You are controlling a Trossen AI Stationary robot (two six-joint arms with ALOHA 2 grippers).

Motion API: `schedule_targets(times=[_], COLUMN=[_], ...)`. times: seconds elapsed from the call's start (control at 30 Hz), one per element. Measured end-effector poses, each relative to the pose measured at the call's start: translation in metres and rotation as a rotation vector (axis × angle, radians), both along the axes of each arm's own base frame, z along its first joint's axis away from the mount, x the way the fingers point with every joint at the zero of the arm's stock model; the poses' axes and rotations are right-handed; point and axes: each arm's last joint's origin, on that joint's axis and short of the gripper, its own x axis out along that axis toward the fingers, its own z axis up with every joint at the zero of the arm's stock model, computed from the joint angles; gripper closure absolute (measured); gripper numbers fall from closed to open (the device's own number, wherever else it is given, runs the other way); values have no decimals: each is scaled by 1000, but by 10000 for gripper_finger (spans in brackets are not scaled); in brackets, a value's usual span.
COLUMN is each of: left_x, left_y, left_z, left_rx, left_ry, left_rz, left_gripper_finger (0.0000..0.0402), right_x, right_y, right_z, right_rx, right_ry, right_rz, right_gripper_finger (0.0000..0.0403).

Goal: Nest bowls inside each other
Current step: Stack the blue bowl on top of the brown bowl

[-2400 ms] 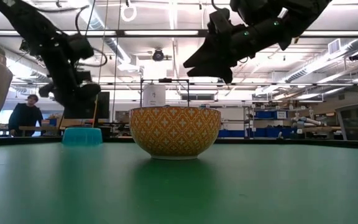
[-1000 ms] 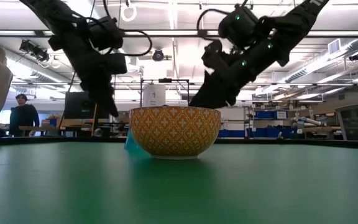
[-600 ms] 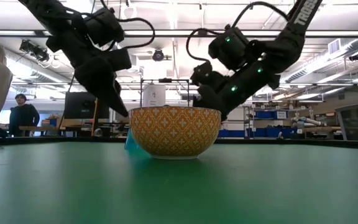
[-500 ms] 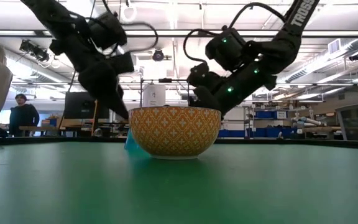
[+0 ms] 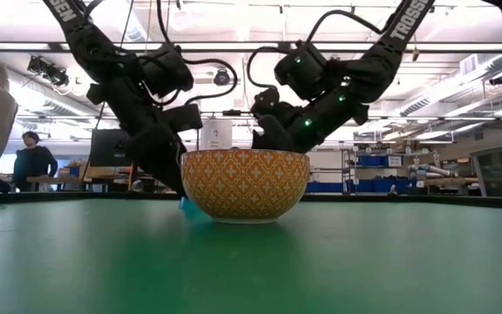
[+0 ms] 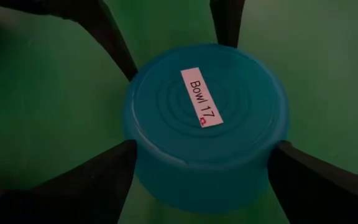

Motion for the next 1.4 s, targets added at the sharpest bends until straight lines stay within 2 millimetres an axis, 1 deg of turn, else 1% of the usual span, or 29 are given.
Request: schedule_targets(times=[0.1, 0.2, 0.33, 0.4, 0.53, 0.57, 0.63, 0.7, 0.8, 0.83, 0.97, 1.07, 1.13, 1.2, 1.27, 1.4], left_x=[1, 2, 6, 7, 9, 10, 13, 15, 21, 23, 27, 29, 29, 28, 27, 23], left_y=[0, -1, -2, -3, -8, -10, -15, -23, -41, -47, -68, -73, -72, -69, -64, -54], left_z=[-3, -3, 6, 15, 34, 38, 49, 56, 66, 70, 80, 86, 85, 83, 79, 64], left_rx=[0, 3, 36, 63, 125, 141, 170, 200, 275, 311, 440, 511, 518, 480, 407, 256], left_ry=[4, 1, -16, -31, -104, -129, -194, -239, -340, -382, -487, -538, -524, -502, -464, -351], left_rz=[-3, -9, -23, -29, -60, -79, -115, -158, -250, -293, -418, -400, -372, -319, -264, -175], left_gripper_finger=[42, 45, 62, 72, 90, 94, 102, 110, 124, 129, 148, 162, 169, 174, 178, 180], right_x=[2, 2, -1, -4, -9, -12, -19, -25, -30, -32, -38, -43, -49, -56, -63, -75], right_y=[-2, -3, 1, 5, 11, 12, 17, 24, 36, 39, 49, 51, 51, 51, 50, 51], right_z=[-6, -5, 10, 22, 63, 70, 78, 85, 107, 111, 119, 126, 124, 122, 120, 102], right_rx=[15, 26, 21, -6, -96, -111, -108, -102, -113, -119, -161, -202, -207, -193, -151, -49], right_ry=[18, 14, -4, -13, -92, -92, -64, -49, -119, -127, -123, -116, -58, 7, 72, 237], right_rz=[6, 7, 26, 31, 8, 4, 18, 40, 83, 93, 90, 46, 8, -44, -93, -167], right_gripper_finger=[49, 51, 54, 54, 55, 55, 55, 55, 55, 55, 55, 55, 55, 55, 55, 55])
